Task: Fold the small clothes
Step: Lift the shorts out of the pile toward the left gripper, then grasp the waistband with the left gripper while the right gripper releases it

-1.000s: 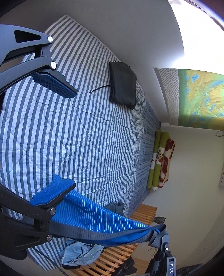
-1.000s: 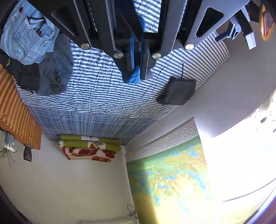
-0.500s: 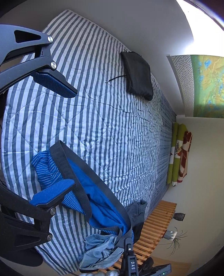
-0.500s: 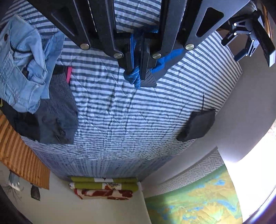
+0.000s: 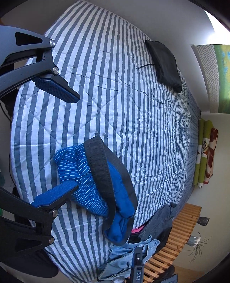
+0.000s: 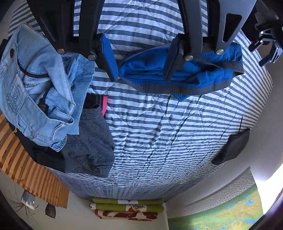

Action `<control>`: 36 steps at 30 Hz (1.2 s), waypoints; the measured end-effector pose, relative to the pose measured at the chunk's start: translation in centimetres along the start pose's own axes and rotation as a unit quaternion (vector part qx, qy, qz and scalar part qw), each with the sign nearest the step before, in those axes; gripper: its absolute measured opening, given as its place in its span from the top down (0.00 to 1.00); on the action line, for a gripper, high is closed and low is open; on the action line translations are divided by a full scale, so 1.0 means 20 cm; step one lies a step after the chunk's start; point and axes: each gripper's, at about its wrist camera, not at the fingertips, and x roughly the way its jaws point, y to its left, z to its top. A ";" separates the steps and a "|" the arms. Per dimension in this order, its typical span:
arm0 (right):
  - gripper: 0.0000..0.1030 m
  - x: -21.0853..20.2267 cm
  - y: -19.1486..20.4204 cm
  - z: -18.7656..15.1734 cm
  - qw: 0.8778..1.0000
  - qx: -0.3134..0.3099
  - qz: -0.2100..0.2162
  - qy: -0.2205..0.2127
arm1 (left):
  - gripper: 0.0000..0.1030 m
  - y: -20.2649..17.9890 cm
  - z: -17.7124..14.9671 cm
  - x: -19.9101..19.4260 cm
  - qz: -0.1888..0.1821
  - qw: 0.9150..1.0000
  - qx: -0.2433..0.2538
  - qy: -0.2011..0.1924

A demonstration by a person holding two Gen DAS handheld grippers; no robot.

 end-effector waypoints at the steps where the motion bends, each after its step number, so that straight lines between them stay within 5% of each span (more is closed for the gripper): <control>1: 0.53 0.02 0.03 -0.02 1.000 -0.006 0.006 0.006 | 0.10 0.01 0.02 0.01 0.000 1.000 -0.003 -0.002; 6: 0.53 0.15 0.03 -0.11 0.999 0.025 -0.003 0.039 | 0.10 -0.03 0.24 0.06 0.001 0.998 0.063 -0.013; 13: 0.53 0.17 -0.10 -0.26 0.993 0.099 -0.002 0.060 | 0.10 -0.27 0.46 0.29 -0.054 0.982 0.182 0.011; 21: 0.53 0.24 -0.15 -0.26 0.984 0.153 0.046 0.079 | 0.12 -0.41 0.60 0.52 -0.120 0.975 0.173 0.065; 23: 0.53 0.28 -0.14 -0.25 0.983 0.154 0.049 0.087 | 0.26 -0.45 0.60 0.55 -0.132 0.973 0.171 0.079; 25: 0.53 0.33 -0.13 -0.24 0.982 0.156 0.049 0.095 | 0.66 -0.47 0.59 0.57 -0.140 0.972 0.165 0.089; 28: 0.53 0.40 -0.12 -0.26 0.978 0.165 0.059 0.112 | 1.00 -0.47 0.59 0.56 -0.149 0.973 0.149 0.095; 30: 0.58 0.41 -0.11 -0.27 0.978 0.163 0.061 0.118 | 1.00 -0.44 0.58 0.53 -0.145 0.976 0.141 0.085; 32: 0.84 0.39 -0.10 -0.29 0.980 0.150 0.057 0.122 | 1.00 -0.39 0.59 0.48 -0.140 0.979 0.131 0.073; 36: 0.93 0.30 -0.11 -0.31 0.985 0.131 0.041 0.104 | 0.97 -0.28 0.64 0.41 -0.140 0.983 0.103 0.062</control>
